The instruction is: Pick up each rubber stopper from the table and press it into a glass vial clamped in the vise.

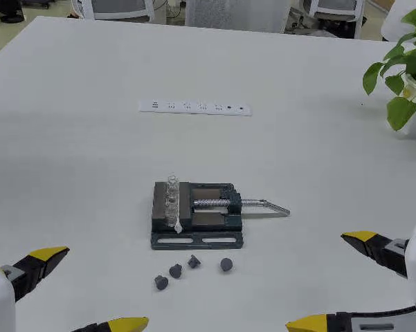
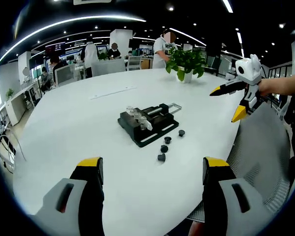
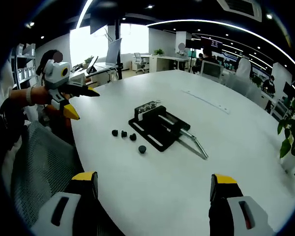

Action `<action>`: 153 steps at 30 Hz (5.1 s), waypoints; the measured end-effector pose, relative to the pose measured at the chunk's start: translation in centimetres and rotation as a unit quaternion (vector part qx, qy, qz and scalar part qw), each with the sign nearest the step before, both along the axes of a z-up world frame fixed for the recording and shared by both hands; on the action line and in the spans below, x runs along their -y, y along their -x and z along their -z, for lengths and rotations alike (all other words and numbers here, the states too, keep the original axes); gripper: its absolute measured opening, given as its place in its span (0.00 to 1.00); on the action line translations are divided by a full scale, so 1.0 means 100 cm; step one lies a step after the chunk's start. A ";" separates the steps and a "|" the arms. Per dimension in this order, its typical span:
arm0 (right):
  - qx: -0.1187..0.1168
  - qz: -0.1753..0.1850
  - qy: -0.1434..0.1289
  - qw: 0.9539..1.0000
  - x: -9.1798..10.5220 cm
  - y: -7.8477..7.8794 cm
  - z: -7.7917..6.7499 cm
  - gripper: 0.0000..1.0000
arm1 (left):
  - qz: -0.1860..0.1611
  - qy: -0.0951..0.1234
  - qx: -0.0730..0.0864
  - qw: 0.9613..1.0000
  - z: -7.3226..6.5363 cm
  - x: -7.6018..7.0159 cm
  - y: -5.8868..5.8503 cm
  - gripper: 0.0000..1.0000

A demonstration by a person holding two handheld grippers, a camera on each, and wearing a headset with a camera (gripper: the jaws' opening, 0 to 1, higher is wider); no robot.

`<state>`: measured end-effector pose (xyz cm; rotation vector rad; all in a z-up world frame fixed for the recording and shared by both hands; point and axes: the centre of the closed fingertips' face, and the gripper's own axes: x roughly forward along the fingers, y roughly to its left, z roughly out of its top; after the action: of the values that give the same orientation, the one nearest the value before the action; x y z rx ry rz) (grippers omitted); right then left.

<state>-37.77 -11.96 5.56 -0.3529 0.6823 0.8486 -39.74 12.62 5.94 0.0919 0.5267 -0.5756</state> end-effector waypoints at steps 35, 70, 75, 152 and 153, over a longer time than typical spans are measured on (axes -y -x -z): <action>-0.025 -0.290 0.162 0.943 -0.073 -0.030 0.042 0.40 | 0.011 -0.031 0.008 0.999 0.007 0.004 0.002 0.79; -0.041 -0.390 0.241 0.888 -0.099 -0.034 0.079 0.13 | -0.006 -0.013 -0.009 1.000 0.024 -0.009 0.010 0.78; -0.043 -0.394 0.247 0.884 -0.097 -0.034 0.079 0.12 | -0.007 -0.012 -0.011 1.000 0.024 -0.009 0.010 0.77; -0.023 -0.415 0.234 0.879 -0.157 -0.135 -0.009 0.06 | 0.009 0.020 0.001 1.000 0.017 0.012 -0.016 0.75; -0.023 -0.416 0.235 0.878 -0.161 -0.139 -0.008 0.06 | 0.008 0.020 0.000 1.000 0.018 0.012 -0.016 0.75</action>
<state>-23.82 4.13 6.32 -1.1227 0.7831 1.5080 -38.09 11.41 4.19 0.0591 0.5142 -0.6022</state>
